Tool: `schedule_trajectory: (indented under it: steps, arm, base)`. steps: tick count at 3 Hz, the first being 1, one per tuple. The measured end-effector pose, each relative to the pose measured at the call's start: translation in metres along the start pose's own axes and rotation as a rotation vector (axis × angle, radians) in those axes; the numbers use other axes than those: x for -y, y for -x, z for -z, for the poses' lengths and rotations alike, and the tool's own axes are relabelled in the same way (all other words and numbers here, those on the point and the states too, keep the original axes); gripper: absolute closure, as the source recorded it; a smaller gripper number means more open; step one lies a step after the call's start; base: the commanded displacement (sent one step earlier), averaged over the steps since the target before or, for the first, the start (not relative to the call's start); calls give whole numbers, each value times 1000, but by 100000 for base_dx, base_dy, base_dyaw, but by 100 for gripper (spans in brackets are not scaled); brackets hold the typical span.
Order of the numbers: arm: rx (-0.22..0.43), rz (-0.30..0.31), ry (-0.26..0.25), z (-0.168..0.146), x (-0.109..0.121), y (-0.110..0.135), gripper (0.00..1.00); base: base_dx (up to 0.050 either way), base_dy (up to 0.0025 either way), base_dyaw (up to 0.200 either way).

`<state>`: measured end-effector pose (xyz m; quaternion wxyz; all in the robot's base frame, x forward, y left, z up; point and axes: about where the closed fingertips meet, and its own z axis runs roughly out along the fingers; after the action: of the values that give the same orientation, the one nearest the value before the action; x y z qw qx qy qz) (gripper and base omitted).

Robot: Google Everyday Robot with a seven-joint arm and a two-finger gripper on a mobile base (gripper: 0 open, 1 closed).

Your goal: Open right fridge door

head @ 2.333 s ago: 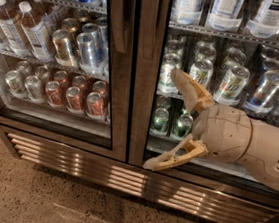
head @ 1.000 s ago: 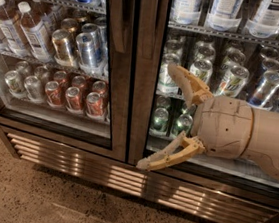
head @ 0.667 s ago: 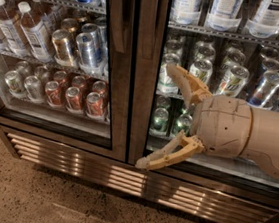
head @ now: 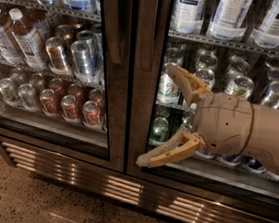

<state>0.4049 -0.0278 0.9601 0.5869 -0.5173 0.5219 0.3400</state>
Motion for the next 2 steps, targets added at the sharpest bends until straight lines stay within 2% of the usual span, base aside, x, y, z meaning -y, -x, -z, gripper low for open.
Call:
schedule_trajectory:
  steps: [1, 2]
  arm:
    - [0, 0, 0, 0, 0, 0, 0]
    - [-3, 29, -4, -1, -3, 20, 0]
  base:
    - [0, 0, 0]
    - [0, 0, 0]
